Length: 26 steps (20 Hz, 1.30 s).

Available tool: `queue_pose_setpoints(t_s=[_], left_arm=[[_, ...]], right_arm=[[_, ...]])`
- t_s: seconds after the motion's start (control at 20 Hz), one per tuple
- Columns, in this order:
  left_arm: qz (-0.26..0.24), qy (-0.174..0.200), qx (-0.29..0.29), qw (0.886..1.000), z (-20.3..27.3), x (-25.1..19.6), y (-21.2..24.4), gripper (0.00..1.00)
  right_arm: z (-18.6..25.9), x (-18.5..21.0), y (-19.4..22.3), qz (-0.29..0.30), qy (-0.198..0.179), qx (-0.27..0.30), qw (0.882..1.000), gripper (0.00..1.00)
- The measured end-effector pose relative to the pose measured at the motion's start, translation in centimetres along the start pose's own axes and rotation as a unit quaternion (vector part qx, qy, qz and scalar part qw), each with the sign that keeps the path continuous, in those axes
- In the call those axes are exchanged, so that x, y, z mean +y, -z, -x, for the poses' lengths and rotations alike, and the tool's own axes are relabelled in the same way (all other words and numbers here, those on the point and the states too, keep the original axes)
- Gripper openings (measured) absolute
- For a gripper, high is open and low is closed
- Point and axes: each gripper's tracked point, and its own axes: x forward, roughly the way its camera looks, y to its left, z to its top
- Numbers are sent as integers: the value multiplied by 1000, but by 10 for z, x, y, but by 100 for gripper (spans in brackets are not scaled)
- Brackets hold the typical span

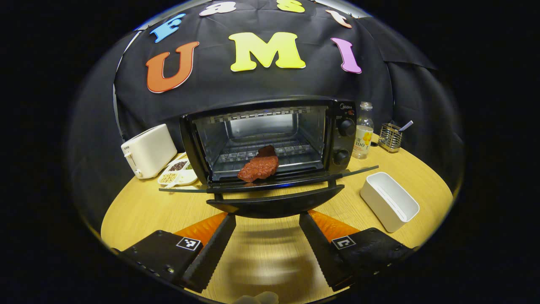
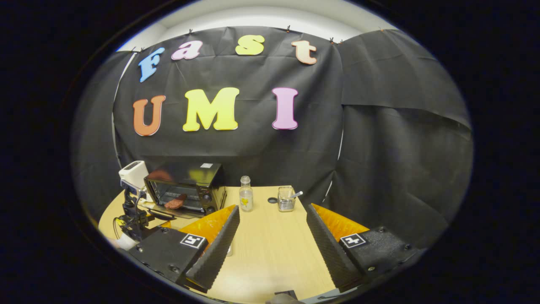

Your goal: Open the electric oven with the left hand, put the food in, and close the electric oven.

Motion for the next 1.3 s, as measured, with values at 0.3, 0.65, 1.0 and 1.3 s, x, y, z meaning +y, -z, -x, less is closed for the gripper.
queue_pose_setpoints(t_s=[0.3,0.65,1.0,1.3], left_arm=[[-13,2,-8,1000,-16,12,-34,97],[0,-3,-30,1000,-37,19,-77,97],[9,-9,-42,999,-38,22,-94,97],[26,-13,-59,998,4,23,-94,97]], right_arm=[[-7,-13,8,-27,16,4,1000,100],[-6,-21,4,-28,26,0,999,100],[1,-18,-2,-18,21,-4,1000,100],[8,2,-2,-5,-10,-7,1000,97]])
